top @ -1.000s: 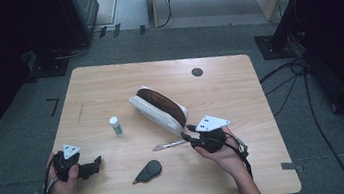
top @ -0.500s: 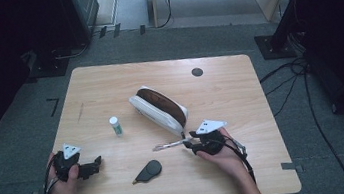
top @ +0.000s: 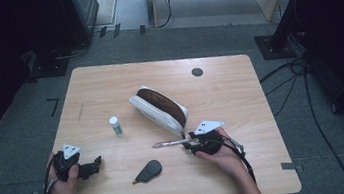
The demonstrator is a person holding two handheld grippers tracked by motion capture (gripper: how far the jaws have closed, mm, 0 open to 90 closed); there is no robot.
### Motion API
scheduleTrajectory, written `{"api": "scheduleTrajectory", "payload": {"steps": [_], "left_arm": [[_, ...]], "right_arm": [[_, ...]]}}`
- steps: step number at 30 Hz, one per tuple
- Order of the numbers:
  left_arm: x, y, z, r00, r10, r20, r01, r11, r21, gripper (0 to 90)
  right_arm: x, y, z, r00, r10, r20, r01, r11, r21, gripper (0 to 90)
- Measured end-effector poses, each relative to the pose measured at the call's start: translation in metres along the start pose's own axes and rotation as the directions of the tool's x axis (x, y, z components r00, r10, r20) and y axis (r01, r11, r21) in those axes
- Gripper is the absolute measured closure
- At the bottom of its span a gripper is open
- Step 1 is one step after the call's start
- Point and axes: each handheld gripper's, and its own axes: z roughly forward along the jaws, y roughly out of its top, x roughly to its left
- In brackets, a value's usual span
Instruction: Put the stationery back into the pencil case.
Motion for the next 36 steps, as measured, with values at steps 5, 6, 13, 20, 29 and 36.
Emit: {"api": "scheduleTrajectory", "payload": {"steps": [5, 6, 13, 20, 29, 36], "left_arm": [[0.000, 0.000, 0.000, 1.0000, 0.000, 0.000, 0.000, 1.0000, 0.000, 0.0], [0.000, 0.000, 0.000, 1.0000, 0.000, 0.000, 0.000, 1.0000, 0.000, 0.0], [0.000, 0.000, 0.000, 1.0000, 0.000, 0.000, 0.000, 1.0000, 0.000, 0.0], [0.000, 0.000, 0.000, 1.0000, 0.000, 0.000, 0.000, 1.0000, 0.000, 0.0], [0.000, 0.000, 0.000, 1.0000, 0.001, 0.000, -0.001, 1.0000, 0.000, 0.0], [0.000, 0.000, 0.000, 1.0000, 0.000, 0.000, 0.000, 1.0000, 0.000, 0.0]], "right_arm": [[-0.004, -0.001, 0.000, 0.9999, -0.004, 0.009, 0.004, 1.000, -0.006, 50.8], [-0.005, -0.001, -0.001, 0.9999, -0.003, 0.013, 0.003, 1.000, -0.006, 51.0], [-0.005, 0.000, -0.002, 0.9982, -0.058, -0.012, 0.058, 0.998, 0.020, 55.5], [0.004, -0.001, -0.003, 0.9968, -0.076, -0.024, 0.077, 0.997, 0.014, 69.7], [0.026, 0.001, -0.002, 0.9884, -0.131, -0.077, 0.134, 0.990, 0.041, 75.5], [0.036, 0.004, 0.004, 0.9956, -0.085, -0.039, 0.086, 0.996, 0.037, 71.9]]}}
